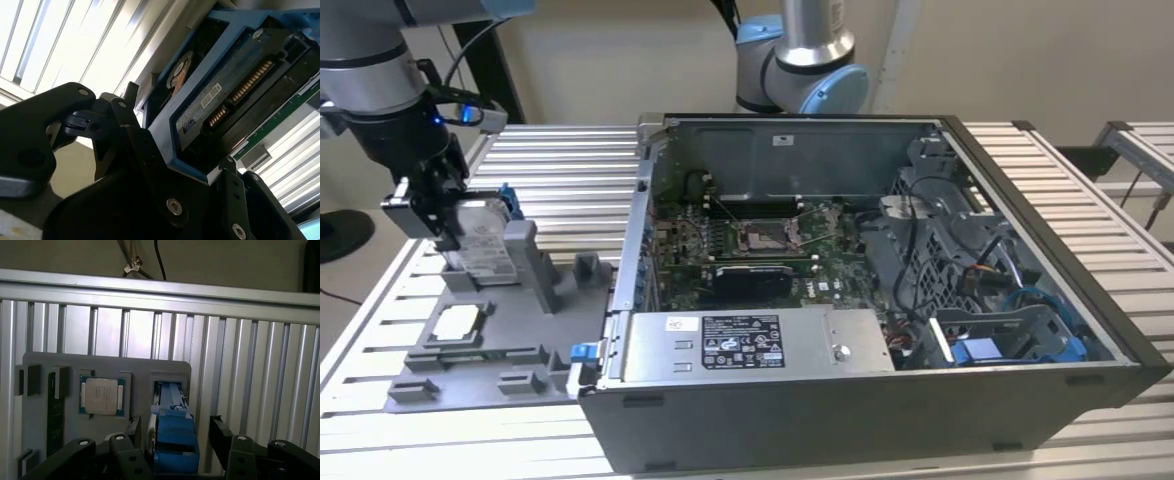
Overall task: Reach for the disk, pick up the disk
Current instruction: 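Pick up the disk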
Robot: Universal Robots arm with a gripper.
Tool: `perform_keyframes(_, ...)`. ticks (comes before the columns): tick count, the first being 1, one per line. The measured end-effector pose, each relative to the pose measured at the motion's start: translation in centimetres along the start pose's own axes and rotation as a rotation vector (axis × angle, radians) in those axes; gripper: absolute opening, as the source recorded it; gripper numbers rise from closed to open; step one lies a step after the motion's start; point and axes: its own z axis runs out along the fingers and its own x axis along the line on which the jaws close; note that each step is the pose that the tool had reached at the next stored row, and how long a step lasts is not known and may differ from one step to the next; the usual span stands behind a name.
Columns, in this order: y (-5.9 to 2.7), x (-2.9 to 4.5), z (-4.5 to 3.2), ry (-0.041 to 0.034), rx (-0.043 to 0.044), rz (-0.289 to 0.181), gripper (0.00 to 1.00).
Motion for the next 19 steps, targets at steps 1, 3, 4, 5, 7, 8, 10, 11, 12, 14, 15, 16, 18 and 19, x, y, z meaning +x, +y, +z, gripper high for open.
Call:
perform_keyframes(1,0.00,0.00,0.00,0.0000,0.0000,0.000,0.00)
perform_keyframes(3,0.00,0.00,0.01,0.0001,0.0000,0.000,0.00)
perform_keyframes(4,0.00,0.00,0.01,0.0002,-0.0001,0.000,0.00)
perform_keyframes(5,0.00,0.00,0.02,0.0000,0.0000,0.000,0.00)
perform_keyframes(7,0.00,0.00,0.02,-0.0001,0.0000,0.000,0.00)
perform_keyframes(8,0.00,0.00,0.03,-0.0001,0.0000,0.000,0.00)
perform_keyframes(10,0.00,0.00,0.03,0.0000,0.0000,0.000,0.00)
perform_keyframes(11,0.00,0.00,0.03,0.0000,0.0000,0.000,0.00)
perform_keyframes(12,0.00,0.00,0.03,0.0000,-0.0001,0.000,0.00)
perform_keyframes(14,-0.01,0.01,0.04,0.0000,-0.0001,0.000,0.00)
perform_keyframes(15,-0.01,0.01,0.04,0.0000,0.0000,0.000,0.00)
perform_keyframes(16,-0.01,0.01,0.05,0.0000,-0.0001,0.000,0.00)
perform_keyframes(18,0.00,0.00,0.05,0.0000,-0.0001,0.000,0.00)
perform_keyframes(19,0.00,0.00,0.06,0.0000,0.0000,0.000,0.00)
